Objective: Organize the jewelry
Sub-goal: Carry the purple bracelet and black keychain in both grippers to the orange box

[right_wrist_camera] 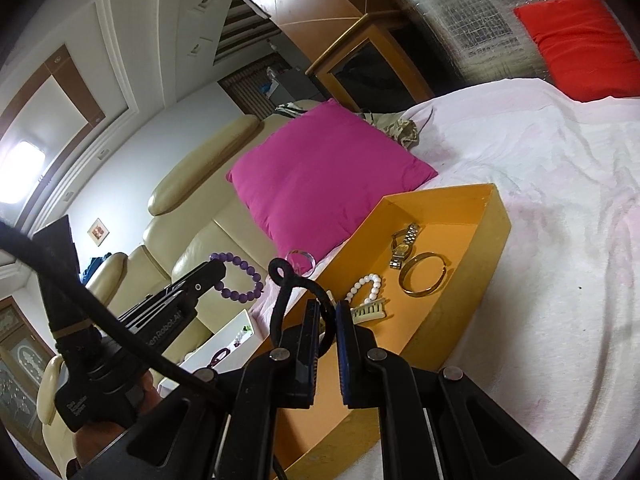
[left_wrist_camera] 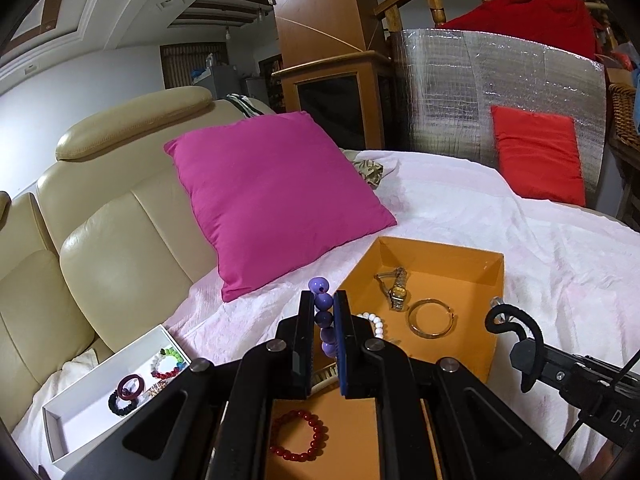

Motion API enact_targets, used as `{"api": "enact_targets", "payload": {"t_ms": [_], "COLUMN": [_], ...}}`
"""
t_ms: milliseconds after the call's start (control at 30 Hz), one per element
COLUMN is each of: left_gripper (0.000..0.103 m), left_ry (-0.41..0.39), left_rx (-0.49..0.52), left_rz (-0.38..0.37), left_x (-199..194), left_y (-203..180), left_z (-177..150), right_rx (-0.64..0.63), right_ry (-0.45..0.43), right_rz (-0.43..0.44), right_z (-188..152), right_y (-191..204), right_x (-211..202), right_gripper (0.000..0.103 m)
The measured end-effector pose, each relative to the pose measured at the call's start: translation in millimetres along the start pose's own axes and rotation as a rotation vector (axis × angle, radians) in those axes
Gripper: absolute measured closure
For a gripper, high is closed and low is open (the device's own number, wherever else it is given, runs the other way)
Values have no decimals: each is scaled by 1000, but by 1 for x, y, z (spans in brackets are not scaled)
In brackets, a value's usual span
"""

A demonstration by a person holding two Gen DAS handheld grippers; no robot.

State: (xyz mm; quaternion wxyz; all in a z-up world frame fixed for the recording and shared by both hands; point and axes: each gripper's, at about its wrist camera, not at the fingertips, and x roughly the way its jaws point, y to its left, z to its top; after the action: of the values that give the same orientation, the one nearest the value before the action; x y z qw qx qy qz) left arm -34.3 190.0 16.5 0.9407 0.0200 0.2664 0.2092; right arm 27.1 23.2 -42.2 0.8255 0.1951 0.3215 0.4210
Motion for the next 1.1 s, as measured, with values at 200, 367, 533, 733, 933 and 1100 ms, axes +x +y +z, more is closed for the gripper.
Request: {"api": "enact_targets", "payload": {"t_ms": [200,367,533,733,933,1100], "left_gripper": [94,94,94,94,94,94], "left_ry": [30,49,82,111,138,146], "left_rx": [1,6,9,21,26,39], "left_rz": [-8,-12,-30,-33,-33,-35], "left_x": [11,19,30,41,50,52], "left_y": [0,0,-2,-3,-1,-1], "left_z": [-6,-11,-16,-20,-24,-26], "right_rx": [-3,-1,-3,8,15,28], "right_ry": [16,29,40,57,68,71], "right_rz": [-7,-15,-24,-35,-61,-84], "right_z": [-1,-2,-4,-5,-6,-6], "right_y": [0,-1,0,-5,-11,-17], "right_x": [11,21,29,40,51,57], "right_gripper": [94,94,94,94,94,94]}}
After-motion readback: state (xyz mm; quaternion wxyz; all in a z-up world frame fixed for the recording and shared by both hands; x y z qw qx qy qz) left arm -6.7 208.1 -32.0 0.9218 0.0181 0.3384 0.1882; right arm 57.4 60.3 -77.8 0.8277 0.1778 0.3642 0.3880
